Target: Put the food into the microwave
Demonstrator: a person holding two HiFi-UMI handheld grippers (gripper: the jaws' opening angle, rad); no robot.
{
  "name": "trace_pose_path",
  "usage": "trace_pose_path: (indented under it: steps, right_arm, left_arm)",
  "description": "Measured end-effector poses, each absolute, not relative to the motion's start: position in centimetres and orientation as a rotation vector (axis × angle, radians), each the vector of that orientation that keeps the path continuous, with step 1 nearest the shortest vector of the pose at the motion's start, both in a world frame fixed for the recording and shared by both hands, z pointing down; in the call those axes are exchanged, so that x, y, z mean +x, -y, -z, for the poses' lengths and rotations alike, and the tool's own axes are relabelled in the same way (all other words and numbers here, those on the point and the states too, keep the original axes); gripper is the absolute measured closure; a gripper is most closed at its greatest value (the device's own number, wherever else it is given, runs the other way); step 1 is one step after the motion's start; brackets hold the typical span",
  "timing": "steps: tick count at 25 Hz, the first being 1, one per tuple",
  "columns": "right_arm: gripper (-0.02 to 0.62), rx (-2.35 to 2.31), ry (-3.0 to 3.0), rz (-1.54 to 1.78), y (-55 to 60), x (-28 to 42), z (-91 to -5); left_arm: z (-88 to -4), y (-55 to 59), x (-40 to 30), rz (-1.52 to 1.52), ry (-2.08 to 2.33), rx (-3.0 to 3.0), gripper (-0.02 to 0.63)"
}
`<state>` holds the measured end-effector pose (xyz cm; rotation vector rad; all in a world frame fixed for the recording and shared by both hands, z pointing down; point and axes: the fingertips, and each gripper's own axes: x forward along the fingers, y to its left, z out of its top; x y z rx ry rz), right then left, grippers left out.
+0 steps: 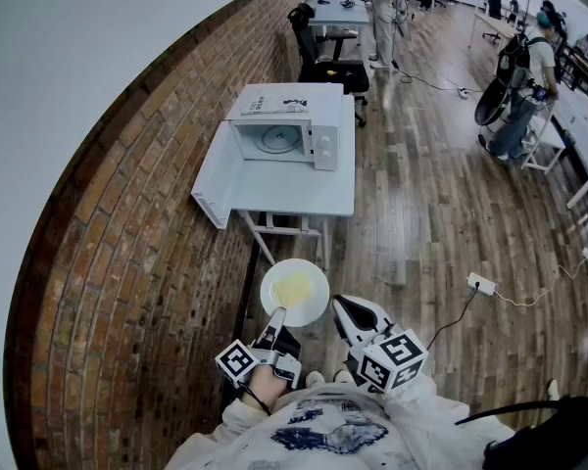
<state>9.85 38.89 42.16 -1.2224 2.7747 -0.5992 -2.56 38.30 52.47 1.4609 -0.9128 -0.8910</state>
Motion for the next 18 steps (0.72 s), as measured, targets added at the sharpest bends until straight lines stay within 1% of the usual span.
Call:
trace_pose_path:
  steps: [18]
  right_arm:
    - [0.581,-1.149,-2.774,0.627,-38.5,12.6,-42.7]
  left_arm:
    - [-53.0,-38.2,0.1,0.918,0.948,1.439,0.583]
